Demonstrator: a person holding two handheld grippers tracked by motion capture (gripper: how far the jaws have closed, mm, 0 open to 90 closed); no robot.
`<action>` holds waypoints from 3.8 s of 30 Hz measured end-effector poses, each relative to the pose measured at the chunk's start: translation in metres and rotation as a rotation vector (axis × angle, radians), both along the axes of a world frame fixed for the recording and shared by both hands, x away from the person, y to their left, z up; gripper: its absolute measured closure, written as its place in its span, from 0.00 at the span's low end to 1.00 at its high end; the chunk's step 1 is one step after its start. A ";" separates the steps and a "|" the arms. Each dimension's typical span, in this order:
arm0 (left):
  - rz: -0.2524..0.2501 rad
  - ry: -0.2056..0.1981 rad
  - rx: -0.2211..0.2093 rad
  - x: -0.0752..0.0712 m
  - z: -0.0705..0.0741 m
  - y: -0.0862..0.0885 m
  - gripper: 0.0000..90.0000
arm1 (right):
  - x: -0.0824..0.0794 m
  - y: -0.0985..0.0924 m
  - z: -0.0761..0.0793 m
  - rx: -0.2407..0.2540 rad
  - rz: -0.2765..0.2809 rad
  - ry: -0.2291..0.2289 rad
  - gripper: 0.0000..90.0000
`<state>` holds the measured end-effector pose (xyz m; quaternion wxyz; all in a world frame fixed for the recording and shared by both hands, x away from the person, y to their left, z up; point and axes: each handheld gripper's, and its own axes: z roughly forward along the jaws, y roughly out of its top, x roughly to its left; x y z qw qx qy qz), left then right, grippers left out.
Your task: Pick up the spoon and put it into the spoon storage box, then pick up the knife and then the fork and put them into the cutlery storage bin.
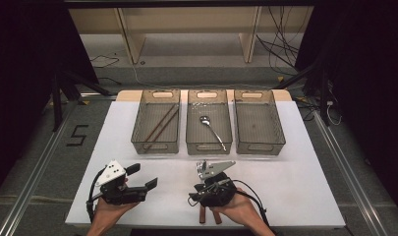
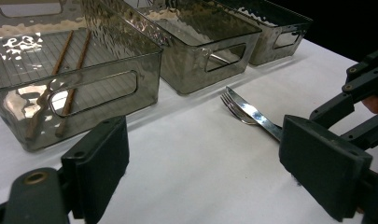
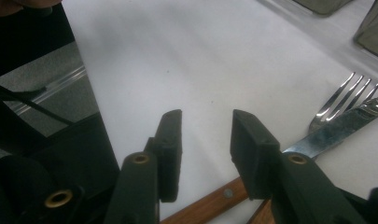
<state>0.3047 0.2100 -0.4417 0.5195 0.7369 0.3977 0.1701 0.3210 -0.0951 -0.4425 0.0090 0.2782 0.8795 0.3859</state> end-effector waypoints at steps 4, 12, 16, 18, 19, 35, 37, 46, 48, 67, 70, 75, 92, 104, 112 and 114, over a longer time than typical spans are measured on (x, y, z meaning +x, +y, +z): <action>-0.003 -0.001 0.005 0.000 0.000 -0.001 0.18 | -0.003 0.001 -0.002 -0.008 0.012 -0.005 0.79; 0.000 0.000 -0.001 0.000 0.000 0.000 0.18 | -0.008 0.006 -0.007 -0.035 0.033 -0.002 0.91; -0.002 -0.001 -0.001 0.000 0.000 0.000 0.18 | -0.010 0.008 -0.009 -0.047 0.042 0.002 0.95; -0.002 -0.002 0.003 0.000 0.000 0.000 0.18 | -0.011 0.009 -0.010 -0.053 0.047 0.003 0.96; -0.002 -0.002 0.003 0.000 0.000 0.000 0.18 | -0.011 0.010 -0.011 -0.055 0.050 0.003 0.97; -0.006 0.003 0.011 0.000 0.000 -0.002 0.18 | -0.019 0.022 -0.028 -0.160 0.109 0.028 1.00; -0.006 0.005 0.010 0.000 0.000 -0.002 0.18 | -0.020 0.023 -0.031 -0.176 0.115 0.031 1.00; -0.004 0.003 0.009 -0.001 -0.001 0.000 0.18 | -0.022 0.019 -0.034 -0.219 0.111 0.051 1.00; -0.004 0.001 0.009 -0.001 -0.001 0.000 0.18 | -0.023 0.017 -0.033 -0.226 0.111 0.053 1.00; -0.007 0.003 0.015 -0.001 -0.001 -0.001 0.18 | -0.011 -0.036 -0.027 -0.303 0.023 0.072 1.00; -0.006 0.002 0.015 -0.001 -0.001 -0.001 0.18 | -0.009 -0.043 -0.026 -0.312 0.007 0.076 1.00; -0.006 0.001 0.015 -0.001 -0.001 -0.001 0.18 | -0.004 -0.054 -0.025 -0.332 -0.025 0.073 1.00; -0.007 0.001 0.017 -0.001 -0.001 -0.001 0.18 | 0.008 -0.073 -0.008 -0.288 -0.104 0.046 0.84; -0.007 0.000 0.018 -0.001 -0.001 -0.001 0.18 | 0.013 -0.067 0.005 -0.295 -0.121 0.054 0.42; -0.006 0.000 0.018 -0.001 -0.001 -0.001 0.18 | 0.018 -0.057 -0.005 -0.354 -0.115 0.087 0.45; -0.005 0.000 0.017 -0.001 -0.001 -0.001 0.18 | 0.020 -0.056 -0.008 -0.366 -0.116 0.096 0.46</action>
